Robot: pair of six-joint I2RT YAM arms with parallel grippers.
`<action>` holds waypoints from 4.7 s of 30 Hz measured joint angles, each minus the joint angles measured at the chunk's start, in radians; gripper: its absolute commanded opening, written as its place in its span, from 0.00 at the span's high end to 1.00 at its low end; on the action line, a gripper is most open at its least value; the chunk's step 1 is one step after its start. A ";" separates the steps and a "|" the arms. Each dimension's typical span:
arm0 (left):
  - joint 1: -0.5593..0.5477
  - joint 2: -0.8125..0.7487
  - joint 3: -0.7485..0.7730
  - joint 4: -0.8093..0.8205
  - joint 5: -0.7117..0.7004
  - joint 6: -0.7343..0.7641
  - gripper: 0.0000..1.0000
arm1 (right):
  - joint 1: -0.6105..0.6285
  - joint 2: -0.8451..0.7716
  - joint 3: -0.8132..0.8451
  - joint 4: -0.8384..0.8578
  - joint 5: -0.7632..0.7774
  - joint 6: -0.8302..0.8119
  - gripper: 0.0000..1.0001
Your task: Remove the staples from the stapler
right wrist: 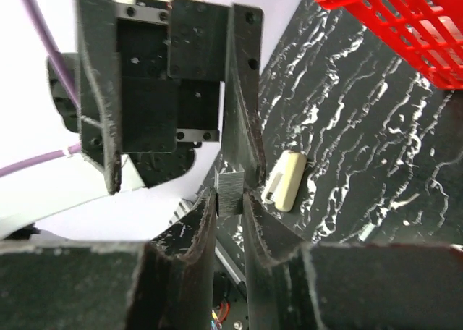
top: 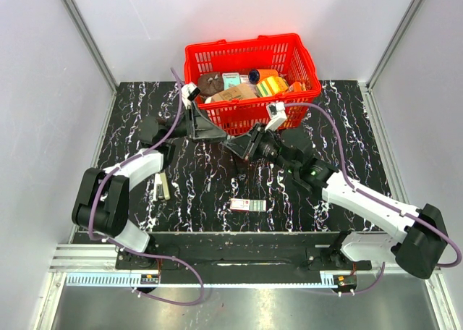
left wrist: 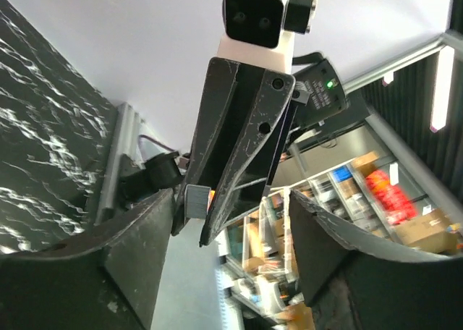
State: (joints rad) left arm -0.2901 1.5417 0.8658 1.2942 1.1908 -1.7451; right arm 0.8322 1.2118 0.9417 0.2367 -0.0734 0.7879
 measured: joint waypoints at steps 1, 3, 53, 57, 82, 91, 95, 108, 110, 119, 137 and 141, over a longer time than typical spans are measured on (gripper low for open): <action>0.003 0.000 0.003 -0.002 0.018 0.030 0.26 | -0.001 0.000 0.000 -0.015 0.000 -0.006 0.97; 0.009 -0.002 0.017 -0.048 0.048 0.130 0.01 | -0.002 -0.005 0.000 -0.060 -0.001 -0.017 0.96; -0.233 -0.214 -0.037 -1.612 -0.901 2.130 0.03 | 0.223 0.346 0.009 -0.836 0.304 0.270 0.85; -0.233 -0.223 -0.044 -1.614 -0.901 2.130 0.03 | 0.223 0.370 0.024 -0.851 0.319 0.269 0.85; -0.233 -0.240 -0.059 -1.614 -0.901 2.130 0.02 | 0.180 0.443 0.070 -0.900 0.316 0.221 0.78; -0.233 -0.253 -0.059 -1.615 -0.901 2.130 0.02 | 0.178 0.458 0.087 -0.905 0.307 0.204 0.77; -0.233 -0.253 -0.059 -1.615 -0.901 2.130 0.02 | 0.178 0.458 0.087 -0.906 0.292 0.203 0.75; -0.233 -0.253 -0.059 -1.615 -0.901 2.131 0.02 | 0.178 0.468 0.090 -0.910 0.288 0.203 0.65; -0.233 -0.253 -0.059 -1.615 -0.901 2.131 0.02 | 0.178 0.475 0.096 -0.912 0.288 0.202 0.65; -0.233 -0.259 -0.059 -1.616 -0.900 2.134 0.02 | 0.178 0.476 0.111 -0.927 0.292 0.199 0.66; -0.233 -0.260 -0.059 -1.619 -0.900 2.141 0.03 | 0.177 0.480 0.173 -0.974 0.347 0.173 0.67; -0.233 -0.260 -0.059 -1.620 -0.900 2.142 0.03 | 0.177 0.499 0.180 -0.972 0.347 0.173 0.65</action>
State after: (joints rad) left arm -0.5228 1.2819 0.8070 -0.3256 0.2905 0.3965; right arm 1.0096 1.7107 1.1217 -0.7349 0.2737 0.9607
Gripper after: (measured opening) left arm 0.975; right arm 0.331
